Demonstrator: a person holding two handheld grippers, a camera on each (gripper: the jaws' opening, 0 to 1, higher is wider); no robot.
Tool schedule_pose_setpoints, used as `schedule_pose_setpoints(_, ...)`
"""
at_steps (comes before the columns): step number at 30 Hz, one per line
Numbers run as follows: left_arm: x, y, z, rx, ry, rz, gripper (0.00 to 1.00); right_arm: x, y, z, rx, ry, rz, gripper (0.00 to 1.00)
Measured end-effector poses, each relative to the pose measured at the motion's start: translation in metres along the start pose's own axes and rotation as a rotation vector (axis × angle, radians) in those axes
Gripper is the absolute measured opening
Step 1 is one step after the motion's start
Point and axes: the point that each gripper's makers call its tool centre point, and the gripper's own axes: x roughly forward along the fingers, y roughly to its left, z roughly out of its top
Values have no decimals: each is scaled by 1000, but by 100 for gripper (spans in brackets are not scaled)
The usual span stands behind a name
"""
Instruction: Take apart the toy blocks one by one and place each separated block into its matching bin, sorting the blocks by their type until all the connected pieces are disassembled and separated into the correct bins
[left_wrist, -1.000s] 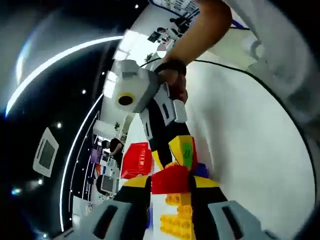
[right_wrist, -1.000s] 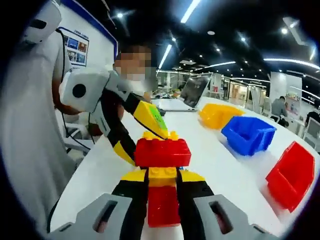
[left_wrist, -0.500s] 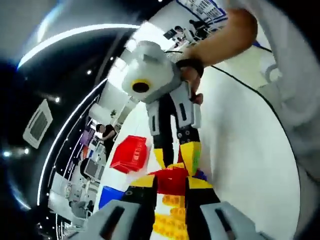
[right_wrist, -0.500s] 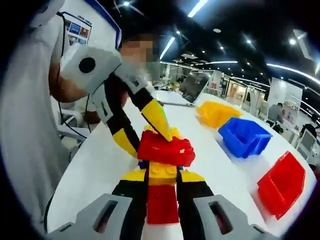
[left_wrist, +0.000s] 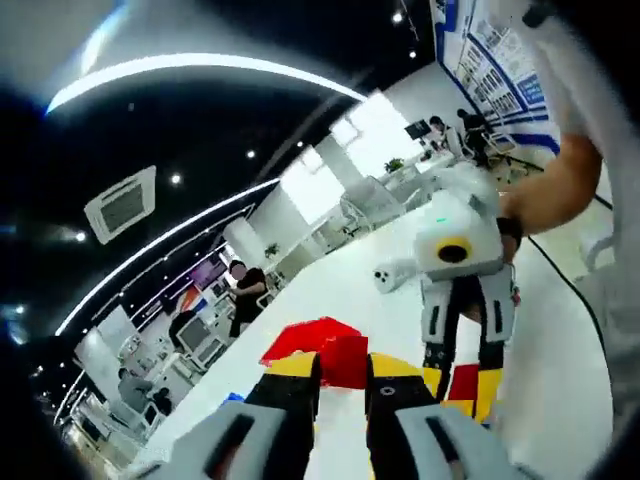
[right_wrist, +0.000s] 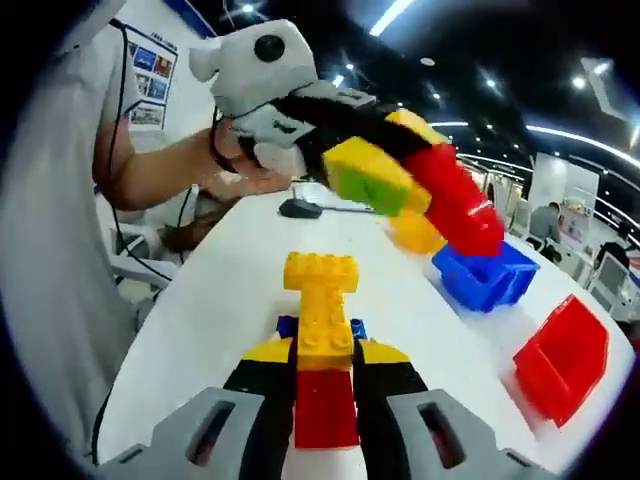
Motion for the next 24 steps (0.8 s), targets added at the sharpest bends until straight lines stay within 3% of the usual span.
schedule_pose_setpoints(2, 13, 7, 11, -83, -57, 9, 19, -1, -2, -1, 65, -10, -12, 23)
schedule_pose_setpoints(3, 22, 12, 14, -145, -82, 22, 19, -1, -3, -1, 54, -10, -15, 23)
schedule_pose_setpoints(8, 76, 24, 10, -258, -43, 39, 19, -3, -1, -2, 53, 12, -45, 23)
schedule_pose_setpoints(10, 97, 29, 12, -413, -62, 29, 19, -3, -1, -2, 69, 23, -57, 23)
schedule_pose_setpoints(12, 119, 41, -5, -567, -30, 58, 19, -3, -1, -2, 71, 31, -70, 23)
schedule_pose_setpoints(15, 147, 65, -39, -615, 75, 153, 19, -3, 1, -2, 78, 29, -76, 23)
schedule_pose_setpoints(17, 155, 78, -45, -621, 80, 207, 19, -4, 1, -2, 84, 16, -79, 23)
schedule_pose_setpoints(20, 167, 84, -49, -661, 67, 218, 19, -4, 1, -2, 91, 8, -78, 23)
schedule_pose_setpoints(24, 169, 88, -50, -635, 69, 238, 19, -5, 1, -2, 87, 13, -76, 23)
